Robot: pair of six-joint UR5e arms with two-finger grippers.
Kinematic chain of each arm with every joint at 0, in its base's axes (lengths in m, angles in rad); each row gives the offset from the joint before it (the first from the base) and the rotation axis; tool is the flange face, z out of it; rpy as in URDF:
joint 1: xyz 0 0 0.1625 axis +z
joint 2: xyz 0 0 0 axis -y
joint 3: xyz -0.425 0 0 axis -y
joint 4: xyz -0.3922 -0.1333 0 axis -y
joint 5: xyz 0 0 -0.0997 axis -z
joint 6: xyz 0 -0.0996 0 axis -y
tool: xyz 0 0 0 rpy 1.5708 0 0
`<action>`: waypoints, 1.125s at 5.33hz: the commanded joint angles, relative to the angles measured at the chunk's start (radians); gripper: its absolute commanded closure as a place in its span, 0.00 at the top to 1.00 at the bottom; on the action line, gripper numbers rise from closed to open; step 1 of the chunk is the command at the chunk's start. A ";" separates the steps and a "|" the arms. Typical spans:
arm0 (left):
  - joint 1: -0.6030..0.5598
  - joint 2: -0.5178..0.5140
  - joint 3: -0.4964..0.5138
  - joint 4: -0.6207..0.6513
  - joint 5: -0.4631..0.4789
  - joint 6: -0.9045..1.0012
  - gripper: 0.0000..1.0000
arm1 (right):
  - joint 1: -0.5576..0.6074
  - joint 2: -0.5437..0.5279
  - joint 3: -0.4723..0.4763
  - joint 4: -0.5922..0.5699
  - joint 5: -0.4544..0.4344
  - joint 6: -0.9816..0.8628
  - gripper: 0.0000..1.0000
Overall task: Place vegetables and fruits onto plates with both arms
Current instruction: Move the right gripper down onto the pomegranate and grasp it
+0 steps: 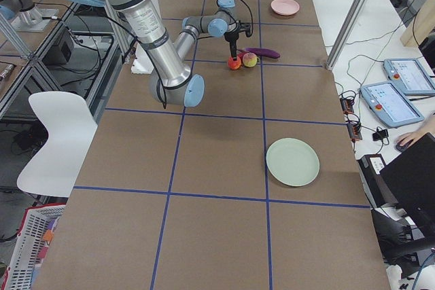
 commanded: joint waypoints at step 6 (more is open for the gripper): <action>0.000 -0.002 0.001 -0.002 0.000 0.000 1.00 | 0.008 -0.007 -0.025 0.010 -0.018 -0.033 0.00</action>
